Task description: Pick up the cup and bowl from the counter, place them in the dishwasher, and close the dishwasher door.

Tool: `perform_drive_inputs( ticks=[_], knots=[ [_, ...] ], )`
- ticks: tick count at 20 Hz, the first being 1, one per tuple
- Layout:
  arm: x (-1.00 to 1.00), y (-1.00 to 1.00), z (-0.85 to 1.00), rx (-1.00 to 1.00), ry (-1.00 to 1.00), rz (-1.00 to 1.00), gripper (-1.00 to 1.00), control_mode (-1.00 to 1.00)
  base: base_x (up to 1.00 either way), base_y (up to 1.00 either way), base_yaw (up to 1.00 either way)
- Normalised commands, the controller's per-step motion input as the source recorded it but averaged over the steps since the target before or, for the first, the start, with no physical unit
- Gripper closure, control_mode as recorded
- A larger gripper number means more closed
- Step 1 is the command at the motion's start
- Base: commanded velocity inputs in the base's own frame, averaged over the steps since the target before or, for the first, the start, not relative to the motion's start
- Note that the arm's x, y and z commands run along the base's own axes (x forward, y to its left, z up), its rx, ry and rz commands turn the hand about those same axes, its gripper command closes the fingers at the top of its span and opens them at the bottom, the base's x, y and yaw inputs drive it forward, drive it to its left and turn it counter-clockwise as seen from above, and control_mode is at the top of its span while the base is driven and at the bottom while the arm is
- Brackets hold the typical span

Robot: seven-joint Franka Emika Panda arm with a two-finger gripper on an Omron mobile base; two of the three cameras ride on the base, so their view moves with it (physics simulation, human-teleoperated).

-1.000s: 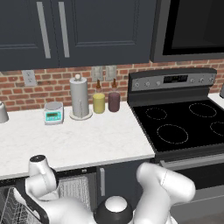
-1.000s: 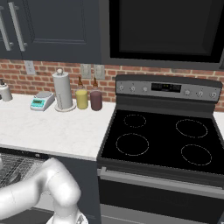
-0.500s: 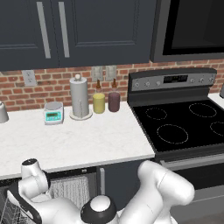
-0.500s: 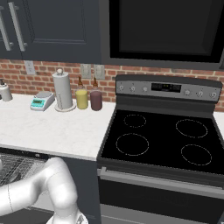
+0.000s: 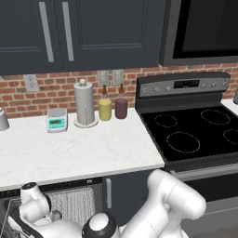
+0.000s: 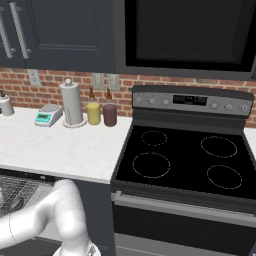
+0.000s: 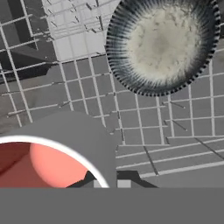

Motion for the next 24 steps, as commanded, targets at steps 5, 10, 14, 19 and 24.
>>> perform_drive_inputs(
  ticks=[5,10,14,19,24],
  knots=[
    [0.0,0.01,-0.64,-0.02,0.03,0.0,1.0,-1.0,0.0,0.0,0.0],
    [0.0,0.0,-0.58,0.0,0.0,0.0,1.0,-1.0,0.0,0.0,0.0],
    [0.0,0.0,-0.57,-0.01,0.0,-0.01,1.0,-1.0,0.0,0.0,0.0],
    [0.0,0.0,-0.41,-0.01,0.0,-0.03,1.0,-1.0,0.0,0.0,0.0],
    [-0.06,0.0,-0.01,-0.02,-0.02,-0.05,1.0,-1.0,0.0,0.0,0.0]
  ],
)
